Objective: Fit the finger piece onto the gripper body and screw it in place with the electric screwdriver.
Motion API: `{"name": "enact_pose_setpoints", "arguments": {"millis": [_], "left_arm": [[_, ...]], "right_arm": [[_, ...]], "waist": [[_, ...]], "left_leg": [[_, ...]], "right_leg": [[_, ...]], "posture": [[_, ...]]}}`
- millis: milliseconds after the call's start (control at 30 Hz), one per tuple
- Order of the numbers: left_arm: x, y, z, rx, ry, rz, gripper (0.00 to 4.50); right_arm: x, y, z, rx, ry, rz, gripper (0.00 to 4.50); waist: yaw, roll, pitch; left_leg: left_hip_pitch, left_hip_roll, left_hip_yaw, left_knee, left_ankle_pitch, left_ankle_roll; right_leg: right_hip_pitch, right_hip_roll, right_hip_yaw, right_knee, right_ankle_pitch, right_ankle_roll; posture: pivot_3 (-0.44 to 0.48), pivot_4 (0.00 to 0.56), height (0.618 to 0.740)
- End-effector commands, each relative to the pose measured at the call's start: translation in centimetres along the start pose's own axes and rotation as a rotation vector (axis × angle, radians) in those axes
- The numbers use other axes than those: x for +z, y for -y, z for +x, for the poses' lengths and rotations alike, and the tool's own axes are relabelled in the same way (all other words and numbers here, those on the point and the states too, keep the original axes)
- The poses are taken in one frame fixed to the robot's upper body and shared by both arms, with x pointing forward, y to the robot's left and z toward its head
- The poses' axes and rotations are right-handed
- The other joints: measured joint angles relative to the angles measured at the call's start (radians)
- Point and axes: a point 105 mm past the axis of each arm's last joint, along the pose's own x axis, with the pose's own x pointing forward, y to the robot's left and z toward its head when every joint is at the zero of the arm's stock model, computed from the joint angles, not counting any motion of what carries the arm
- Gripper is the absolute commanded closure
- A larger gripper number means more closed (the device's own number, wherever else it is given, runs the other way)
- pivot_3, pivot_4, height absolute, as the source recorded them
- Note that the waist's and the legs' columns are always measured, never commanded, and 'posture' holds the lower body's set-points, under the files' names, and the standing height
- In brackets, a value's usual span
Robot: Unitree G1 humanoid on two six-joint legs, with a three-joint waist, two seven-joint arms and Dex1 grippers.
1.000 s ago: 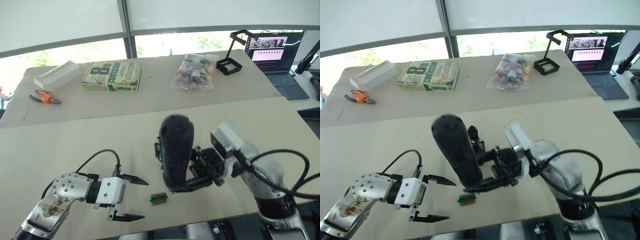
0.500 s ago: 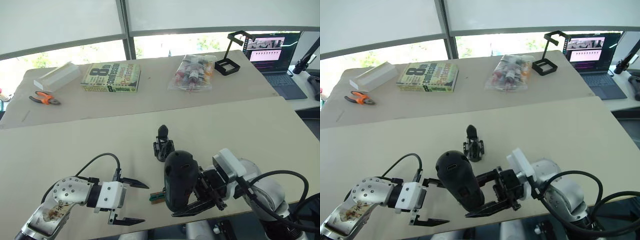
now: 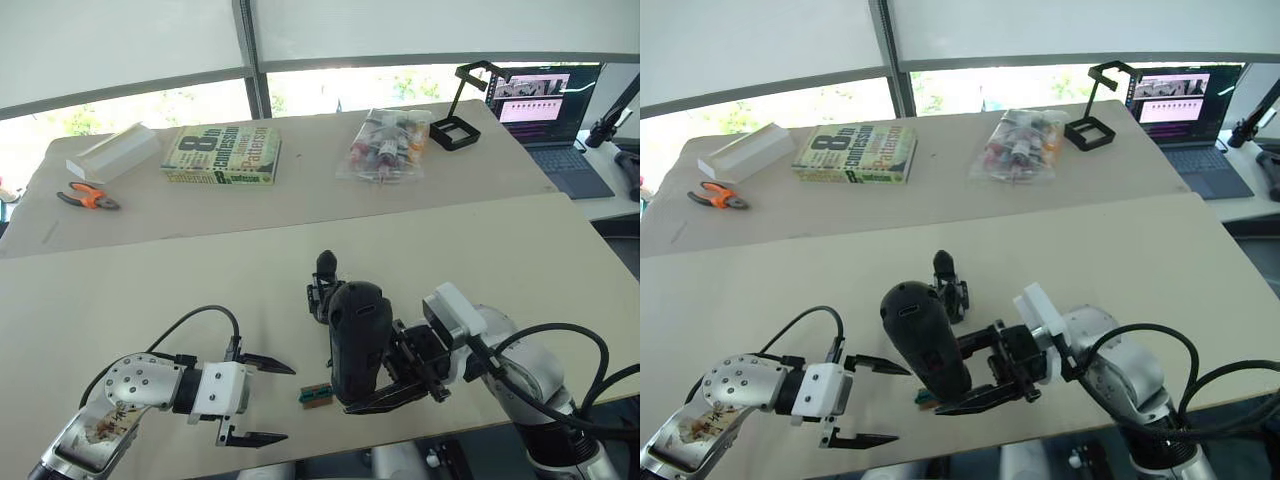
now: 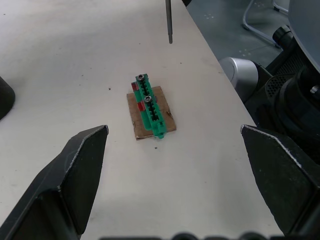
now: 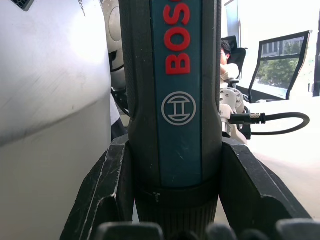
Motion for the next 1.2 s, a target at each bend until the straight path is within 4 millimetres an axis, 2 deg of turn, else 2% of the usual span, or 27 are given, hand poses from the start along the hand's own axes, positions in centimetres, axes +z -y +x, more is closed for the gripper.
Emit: {"name": "enact_pose_setpoints", "arguments": {"millis": [33,100,133,267,433,567,933,1200], "left_arm": [[0.5,0.0,0.0,0.000,0.013,0.022,0.00],[0.5,-0.1,0.1,0.001,0.013,0.021,0.00],[0.5,-0.1,0.1,0.001,0.013,0.021,0.00],[0.5,-0.1,0.3,0.000,0.016,0.022,0.00],[0.8,-0.3,0.8,-0.005,0.029,0.032,0.00],[0.9,-0.6,1.2,-0.006,0.040,0.036,0.00],[0.9,-0.8,1.7,-0.004,0.048,0.040,0.00],[0.9,-0.9,1.7,-0.004,0.046,0.042,0.00]], "right_arm": [[1.1,-0.1,0.4,0.037,0.037,-0.063,2.58],[1.2,0.2,0.4,0.037,0.040,-0.058,2.58],[1.2,0.3,0.4,0.037,0.040,-0.052,2.58],[1.9,1.0,1.4,0.048,0.046,-0.071,2.58],[3.5,1.9,1.6,0.057,0.046,-0.085,2.58],[3.9,2.4,1.4,0.051,0.038,-0.087,2.58],[4.5,1.8,2.3,0.044,0.025,-0.071,2.58],[4.8,2.0,3.2,0.035,0.032,-0.062,2.58]], "waist": [[-0.013,0.000,0.000],[-0.013,0.003,0.000],[-0.007,0.003,0.000],[0.025,0.003,0.000],[0.027,0.003,0.001],[0.027,0.003,0.000],[0.024,0.003,0.000],[0.025,0.003,0.000]], "left_leg": [[0.000,0.000,-0.010,0.000,0.000,0.001],[0.002,-0.014,-0.040,0.000,0.002,0.006],[0.005,-0.028,-0.055,0.001,0.007,0.003],[0.003,-0.030,-0.050,0.000,0.011,-0.003],[0.005,-0.028,-0.042,-0.002,0.011,-0.003],[0.007,-0.026,-0.037,-0.002,0.010,-0.001],[0.006,-0.014,-0.030,-0.002,0.007,-0.003],[0.006,-0.013,-0.028,-0.002,0.006,-0.002]], "right_leg": [[0.006,-0.011,-0.008,-0.001,-0.002,0.001],[0.017,-0.027,-0.031,0.002,-0.010,0.003],[0.016,-0.027,-0.042,0.005,-0.014,0.008],[0.006,-0.025,-0.033,0.009,-0.016,0.009],[0.004,-0.022,-0.025,0.009,-0.016,0.007],[0.004,-0.020,-0.021,0.009,-0.016,0.008],[0.003,-0.007,-0.018,0.001,-0.014,0.004],[0.003,-0.007,-0.017,0.001,-0.014,0.004]], "posture": [[0.000,0.150,0.738],[0.000,0.150,0.738],[0.000,0.150,0.738],[0.000,0.150,0.738],[0.000,0.150,0.738],[0.000,0.150,0.738],[0.000,0.150,0.738],[0.000,0.150,0.738]]}}
